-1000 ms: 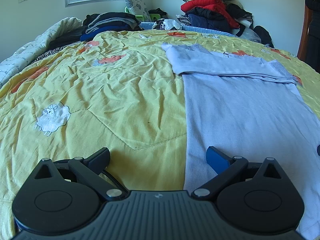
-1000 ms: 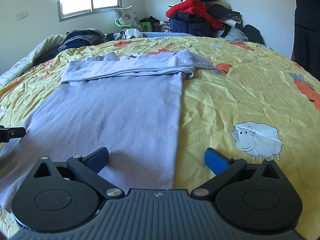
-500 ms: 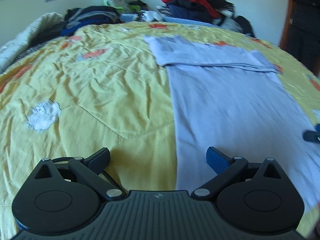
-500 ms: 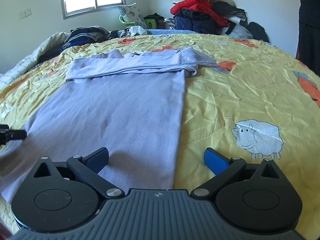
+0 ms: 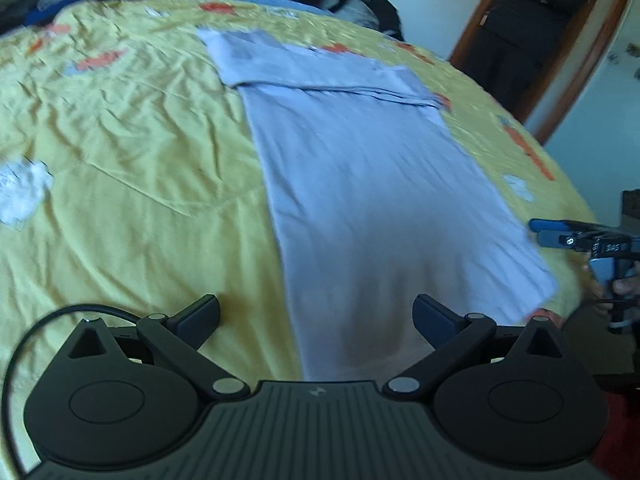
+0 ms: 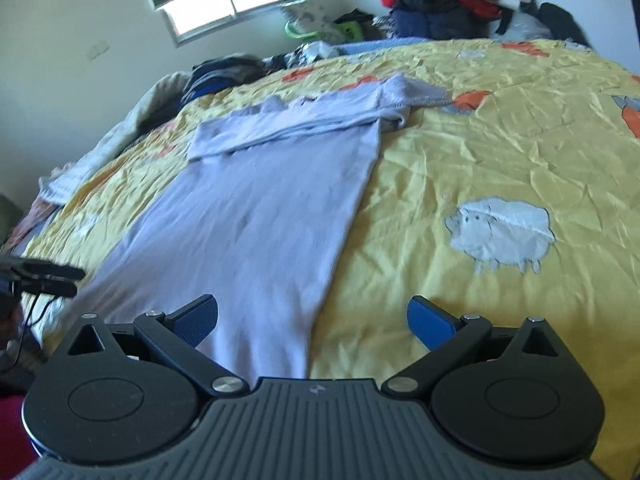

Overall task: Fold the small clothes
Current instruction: 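Reach both tools to the sweater hem and close on it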

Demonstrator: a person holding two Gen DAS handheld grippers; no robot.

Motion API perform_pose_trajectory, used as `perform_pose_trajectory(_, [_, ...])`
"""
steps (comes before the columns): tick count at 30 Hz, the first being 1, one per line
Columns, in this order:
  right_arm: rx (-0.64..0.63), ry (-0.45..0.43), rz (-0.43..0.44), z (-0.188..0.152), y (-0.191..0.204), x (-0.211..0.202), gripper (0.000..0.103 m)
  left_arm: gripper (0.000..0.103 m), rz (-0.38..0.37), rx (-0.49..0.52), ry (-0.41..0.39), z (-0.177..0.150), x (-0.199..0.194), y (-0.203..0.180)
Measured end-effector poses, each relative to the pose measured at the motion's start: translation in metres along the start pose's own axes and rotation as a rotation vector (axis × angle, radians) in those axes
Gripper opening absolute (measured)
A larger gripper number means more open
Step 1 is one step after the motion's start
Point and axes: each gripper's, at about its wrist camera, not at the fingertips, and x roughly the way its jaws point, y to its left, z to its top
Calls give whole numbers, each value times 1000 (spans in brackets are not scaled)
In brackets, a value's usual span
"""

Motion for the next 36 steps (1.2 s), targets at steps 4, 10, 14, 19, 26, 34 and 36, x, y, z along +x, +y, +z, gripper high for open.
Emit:
perform_pose_trajectory(4, [40, 35, 81, -3, -9, -12, 96, 103, -67, -3, 35, 2, 1, -1])
perform_pose_trajectory(10, [162, 55, 204, -9, -27, -23, 83, 103, -212, -60, 56, 1, 7, 2])
perform_pose_trajectory(14, [168, 84, 291, -14, -24, -23, 82, 103, -329, -148, 58, 1, 12, 10])
perform_pose_trajectory(19, [236, 101, 426, -19, -25, -14, 81, 103, -424, -209, 49, -3, 15, 21])
perform_pose_trajectory(26, [254, 109, 483, -14, -13, 0, 83, 103, -433, -196, 53, -2, 21, 8])
perform_pose_trajectory(34, [262, 156, 425, -16, -9, 8, 28, 64, -306, -106, 50, -7, 14, -11])
perform_pose_trajectory(36, [278, 167, 410, -21, -13, 9, 21, 49, -277, -120, 53, -7, 13, -7])
